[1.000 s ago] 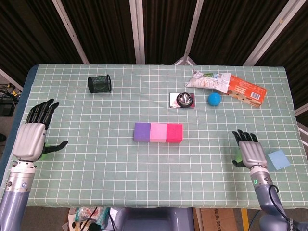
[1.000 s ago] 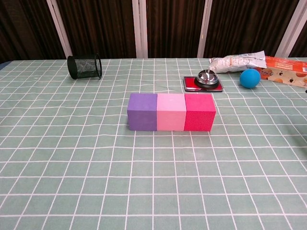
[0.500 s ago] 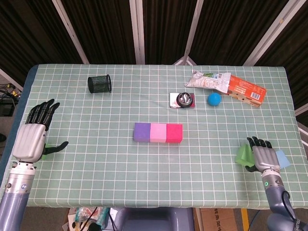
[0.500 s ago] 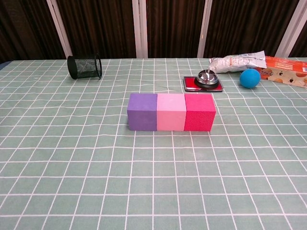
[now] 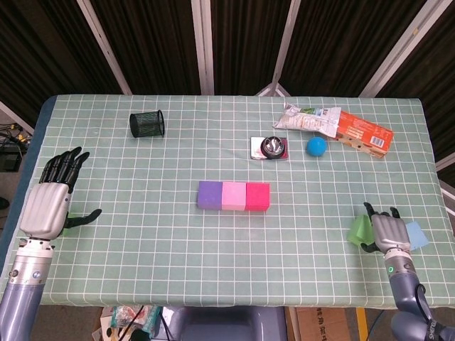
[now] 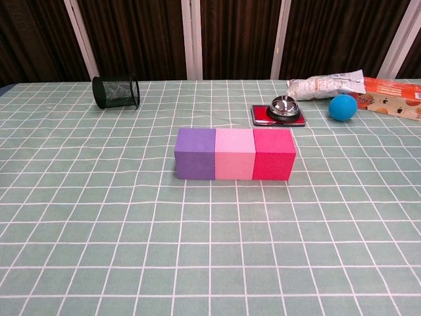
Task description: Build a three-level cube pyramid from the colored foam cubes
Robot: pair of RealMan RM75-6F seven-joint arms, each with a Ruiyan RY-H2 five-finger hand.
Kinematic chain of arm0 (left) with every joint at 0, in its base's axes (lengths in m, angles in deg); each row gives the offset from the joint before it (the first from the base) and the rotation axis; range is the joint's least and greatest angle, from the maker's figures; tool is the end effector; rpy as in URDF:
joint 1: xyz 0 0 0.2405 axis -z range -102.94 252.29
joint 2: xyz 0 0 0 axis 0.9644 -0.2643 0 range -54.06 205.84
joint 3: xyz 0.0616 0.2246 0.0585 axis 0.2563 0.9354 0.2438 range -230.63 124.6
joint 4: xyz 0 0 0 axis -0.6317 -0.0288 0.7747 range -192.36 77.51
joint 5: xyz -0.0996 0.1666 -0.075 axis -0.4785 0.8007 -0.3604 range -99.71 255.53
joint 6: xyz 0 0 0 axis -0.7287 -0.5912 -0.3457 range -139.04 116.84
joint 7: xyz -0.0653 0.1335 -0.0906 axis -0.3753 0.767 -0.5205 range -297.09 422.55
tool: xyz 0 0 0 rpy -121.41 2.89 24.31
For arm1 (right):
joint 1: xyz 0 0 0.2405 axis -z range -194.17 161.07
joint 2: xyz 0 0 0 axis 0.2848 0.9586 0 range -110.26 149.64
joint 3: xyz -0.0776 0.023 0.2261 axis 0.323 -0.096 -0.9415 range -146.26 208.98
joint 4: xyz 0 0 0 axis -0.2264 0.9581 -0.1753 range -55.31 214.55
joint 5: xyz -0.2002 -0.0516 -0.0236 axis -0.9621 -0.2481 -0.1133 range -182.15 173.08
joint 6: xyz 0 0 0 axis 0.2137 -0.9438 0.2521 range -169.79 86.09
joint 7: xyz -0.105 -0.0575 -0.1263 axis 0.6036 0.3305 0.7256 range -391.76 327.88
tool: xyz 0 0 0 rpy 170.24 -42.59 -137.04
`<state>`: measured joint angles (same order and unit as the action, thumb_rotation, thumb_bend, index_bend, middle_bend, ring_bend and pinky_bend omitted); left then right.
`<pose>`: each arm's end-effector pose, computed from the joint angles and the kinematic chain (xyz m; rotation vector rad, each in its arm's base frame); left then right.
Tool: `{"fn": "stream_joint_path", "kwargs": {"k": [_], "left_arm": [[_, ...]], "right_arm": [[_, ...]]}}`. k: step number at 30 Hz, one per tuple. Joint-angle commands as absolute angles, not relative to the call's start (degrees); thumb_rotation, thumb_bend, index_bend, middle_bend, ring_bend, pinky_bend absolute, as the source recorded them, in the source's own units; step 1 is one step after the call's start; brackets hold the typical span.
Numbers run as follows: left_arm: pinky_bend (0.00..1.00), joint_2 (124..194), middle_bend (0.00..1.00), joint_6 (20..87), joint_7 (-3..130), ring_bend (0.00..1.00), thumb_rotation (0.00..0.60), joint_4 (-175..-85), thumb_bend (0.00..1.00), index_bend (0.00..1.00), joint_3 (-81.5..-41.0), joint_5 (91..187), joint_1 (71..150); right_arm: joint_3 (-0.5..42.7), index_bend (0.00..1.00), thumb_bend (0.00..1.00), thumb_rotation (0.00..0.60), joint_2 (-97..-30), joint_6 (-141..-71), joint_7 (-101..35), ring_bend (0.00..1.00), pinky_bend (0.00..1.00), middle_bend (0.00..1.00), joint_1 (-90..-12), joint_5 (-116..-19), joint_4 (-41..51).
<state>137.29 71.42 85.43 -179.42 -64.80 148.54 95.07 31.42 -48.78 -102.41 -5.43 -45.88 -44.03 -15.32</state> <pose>-0.1497 0.2749 0.1551 -1.3893 -0.9036 -1.0989 -0.3185 -0.2892 0.0805 1.4508 -1.1752 0.3277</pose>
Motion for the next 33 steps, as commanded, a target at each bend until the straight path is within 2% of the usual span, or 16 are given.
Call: {"fn": "stream_joint_path", "kwargs": {"k": [1, 15, 27, 33], "left_arm": [[0.00, 137.29, 0.00, 71.34, 85.41, 0.00, 0.600, -179.41, 0.11, 0.00, -64.81, 148.44, 95.10], [0.00, 137.48, 0.00, 71.16, 85.54, 0.00, 0.600, -179.32, 0.11, 0.00, -64.89, 148.22, 95.29], [0.00, 137.17, 0.00, 71.12, 85.06, 0.00, 0.600, -179.39, 0.11, 0.00, -64.97, 148.20, 95.22], [0.00, 137.07, 0.00, 71.22, 84.96, 0.00, 0.600, -179.45, 0.11, 0.00, -64.93, 148.39, 95.14]], "right_arm": [[31.30, 0.00, 0.25, 0.600, -49.28, -102.33, -5.09, 0.33, 0.02, 0.42, -45.72, -44.04, -14.63], [30.09, 0.03, 0.25, 0.600, -48.68, -102.54, -9.06, 0.35, 0.06, 0.43, -45.44, -56.81, -16.89], [29.16, 0.03, 0.25, 0.600, -48.88, -94.41, -10.96, 0.35, 0.06, 0.43, -50.46, -65.86, -16.15], [29.00, 0.03, 0.25, 0.600, -49.90, -92.84, -12.42, 0.35, 0.06, 0.43, -51.79, -69.82, -14.90]]}}
